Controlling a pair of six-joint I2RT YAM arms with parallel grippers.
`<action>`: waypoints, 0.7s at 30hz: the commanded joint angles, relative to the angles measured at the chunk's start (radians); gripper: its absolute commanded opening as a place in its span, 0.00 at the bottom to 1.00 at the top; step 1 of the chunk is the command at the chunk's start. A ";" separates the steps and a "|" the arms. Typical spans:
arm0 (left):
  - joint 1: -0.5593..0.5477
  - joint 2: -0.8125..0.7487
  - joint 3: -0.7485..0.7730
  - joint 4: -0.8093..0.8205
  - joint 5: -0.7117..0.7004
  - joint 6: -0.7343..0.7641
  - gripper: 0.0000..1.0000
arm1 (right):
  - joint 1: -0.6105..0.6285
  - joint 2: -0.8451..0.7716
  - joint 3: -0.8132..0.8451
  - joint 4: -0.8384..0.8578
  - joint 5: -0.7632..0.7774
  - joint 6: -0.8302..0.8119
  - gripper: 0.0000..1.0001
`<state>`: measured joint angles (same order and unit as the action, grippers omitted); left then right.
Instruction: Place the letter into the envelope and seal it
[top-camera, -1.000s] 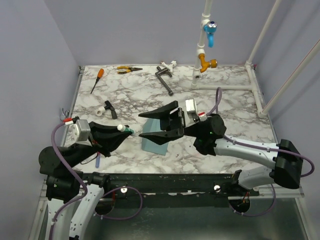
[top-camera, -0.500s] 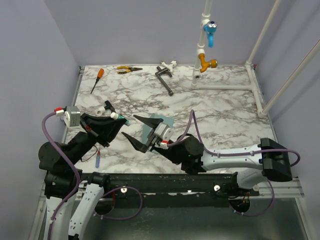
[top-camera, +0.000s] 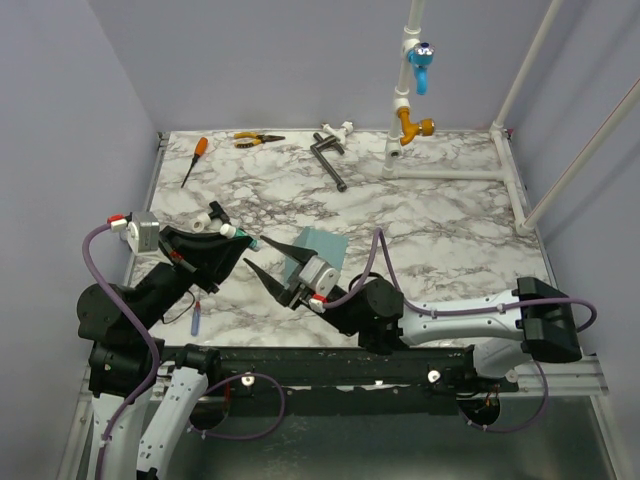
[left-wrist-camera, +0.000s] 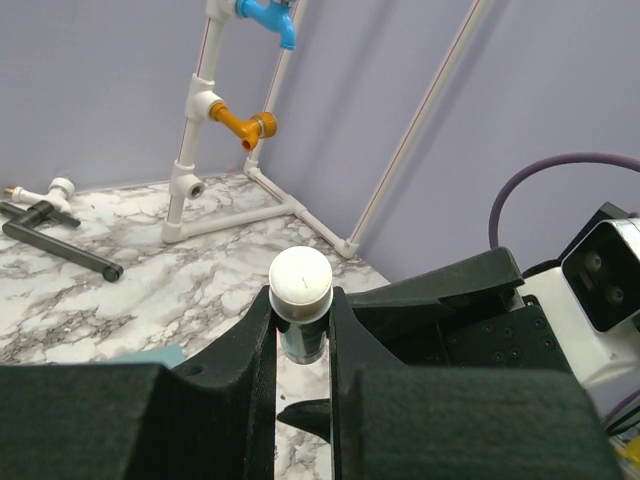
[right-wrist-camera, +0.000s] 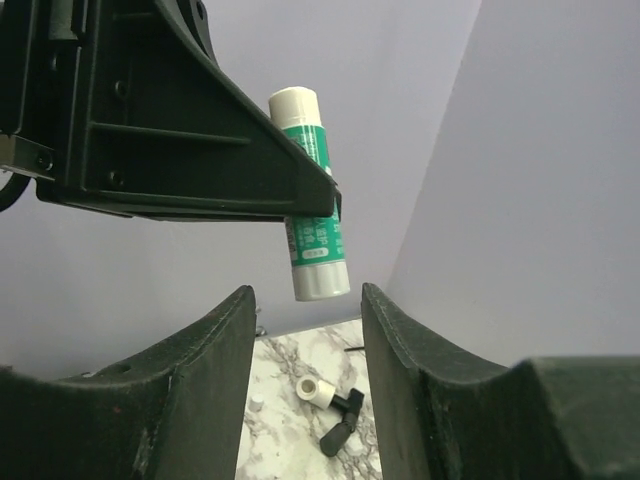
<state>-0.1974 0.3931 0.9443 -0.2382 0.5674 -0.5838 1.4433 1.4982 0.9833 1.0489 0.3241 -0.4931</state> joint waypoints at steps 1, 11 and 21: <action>0.006 0.009 0.021 -0.019 -0.019 -0.010 0.00 | 0.010 0.023 0.038 -0.003 0.022 -0.036 0.49; 0.006 0.007 0.014 -0.021 -0.018 -0.005 0.00 | 0.012 0.026 0.051 0.002 0.023 -0.047 0.41; 0.006 0.005 0.011 -0.022 -0.009 0.002 0.00 | 0.012 0.023 0.060 -0.043 0.004 -0.013 0.09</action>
<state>-0.1970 0.3939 0.9447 -0.2501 0.5663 -0.5827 1.4471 1.5150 1.0111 1.0370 0.3325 -0.5255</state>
